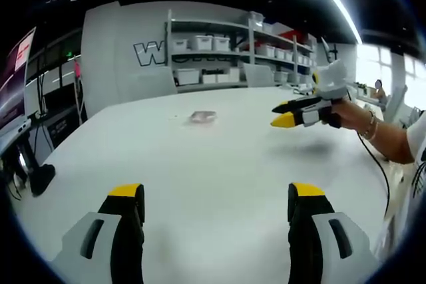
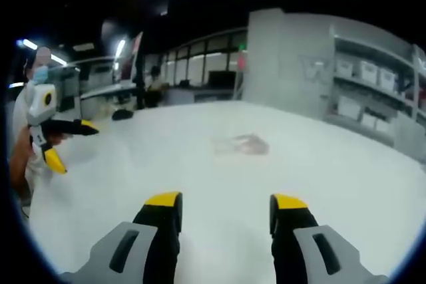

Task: Open the resealable bag by pulling the two sides of the seal apart until the entire bag opening is separated and visibly accessible.

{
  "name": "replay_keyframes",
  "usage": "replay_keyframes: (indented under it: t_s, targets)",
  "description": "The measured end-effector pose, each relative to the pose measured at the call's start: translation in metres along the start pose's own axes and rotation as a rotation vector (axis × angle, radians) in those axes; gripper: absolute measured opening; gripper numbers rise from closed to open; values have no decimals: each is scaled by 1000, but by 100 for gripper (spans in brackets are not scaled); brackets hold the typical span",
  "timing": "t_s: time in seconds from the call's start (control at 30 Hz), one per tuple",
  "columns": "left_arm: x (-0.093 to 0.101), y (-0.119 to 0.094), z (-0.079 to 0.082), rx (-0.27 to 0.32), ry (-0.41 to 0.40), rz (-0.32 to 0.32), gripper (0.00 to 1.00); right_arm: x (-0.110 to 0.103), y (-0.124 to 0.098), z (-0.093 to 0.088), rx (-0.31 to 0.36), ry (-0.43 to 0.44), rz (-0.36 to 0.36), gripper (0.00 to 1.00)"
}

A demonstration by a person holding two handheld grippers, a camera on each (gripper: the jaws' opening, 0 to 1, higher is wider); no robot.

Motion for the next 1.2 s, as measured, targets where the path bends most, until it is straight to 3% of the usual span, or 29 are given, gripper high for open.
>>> replay_keyframes:
  t_s: [0.57,1.2]
  targets:
    - [-1,0,-2,0,-5,4,87,5,18,5,-9,-10,8,51]
    - [0,2,-1,-4,-3,0,87,-6,26,5,-30,-29,27,49]
Point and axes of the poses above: the point that each gripper's makers call its tool centre point, and the gripper's own axes: y roughly forward along the fingers, x roughly to its right, z roughly out of its top, the point moved 6 cm from there along -y, roughly backward along the fingers, and after that the axes turned 2 degrees about x, right-handed, at the moved point
